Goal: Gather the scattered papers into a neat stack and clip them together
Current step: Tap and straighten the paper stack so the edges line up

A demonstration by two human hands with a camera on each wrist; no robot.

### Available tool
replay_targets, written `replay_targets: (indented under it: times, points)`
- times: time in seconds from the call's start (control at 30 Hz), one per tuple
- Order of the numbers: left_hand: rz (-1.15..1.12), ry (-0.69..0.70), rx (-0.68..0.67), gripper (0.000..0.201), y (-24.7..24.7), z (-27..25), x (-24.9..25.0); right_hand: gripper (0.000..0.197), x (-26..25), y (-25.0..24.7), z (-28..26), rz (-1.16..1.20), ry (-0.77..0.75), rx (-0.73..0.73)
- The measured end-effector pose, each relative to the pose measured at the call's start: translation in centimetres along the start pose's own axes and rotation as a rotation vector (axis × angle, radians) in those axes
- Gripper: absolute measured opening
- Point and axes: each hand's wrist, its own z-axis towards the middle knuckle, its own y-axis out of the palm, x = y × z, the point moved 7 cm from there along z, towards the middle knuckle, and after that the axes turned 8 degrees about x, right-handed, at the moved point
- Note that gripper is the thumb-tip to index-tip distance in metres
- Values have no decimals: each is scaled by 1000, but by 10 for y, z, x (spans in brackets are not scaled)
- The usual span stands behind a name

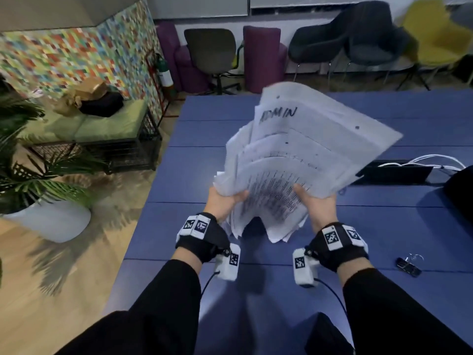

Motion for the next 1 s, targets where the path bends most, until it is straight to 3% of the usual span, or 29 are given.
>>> replay_targets:
  times: [0.1, 0.23, 0.43, 0.5, 0.57, 0.63, 0.7, 0.77, 0.83, 0.93, 1.0]
  points:
    - [9, -10, -12, 33, -16, 10, 3, 32, -21, -8, 12, -118, -70, -127]
    - [34, 21, -56, 42, -14, 8, 9, 54, -18, -3, 12, -265, -42, -374]
    - [-32, -37, 101, 26, -14, 15, 5, 72, -5, -11, 25, -212, 42, -248]
    - [-35, -25, 115, 27, -1, 9, 11, 57, -3, 3, 17, -227, 13, -222]
    - [-62, 12, 153, 24, 10, 3, 22, 38, -15, 12, 14, -170, -48, -101]
    - [-109, 60, 186, 15, 9, -1, 38, 33, -39, 15, 9, -76, -92, -33]
    - [-133, 148, 177, 17, -2, 0, 53, 38, -61, 9, 9, -43, -149, -50]
    - [-119, 168, 120, 25, -9, -2, 54, 39, -70, 5, 2, -79, -189, -159]
    - [-93, 109, 112, 33, -13, -2, 40, 44, -56, 4, -4, -171, -135, -260]
    - [-31, 17, 129, 39, -16, 1, 20, 43, -33, -2, 1, -190, -40, -278]
    - [-14, 8, 119, 37, -16, 3, 16, 55, -23, -3, 6, -127, 12, -268]
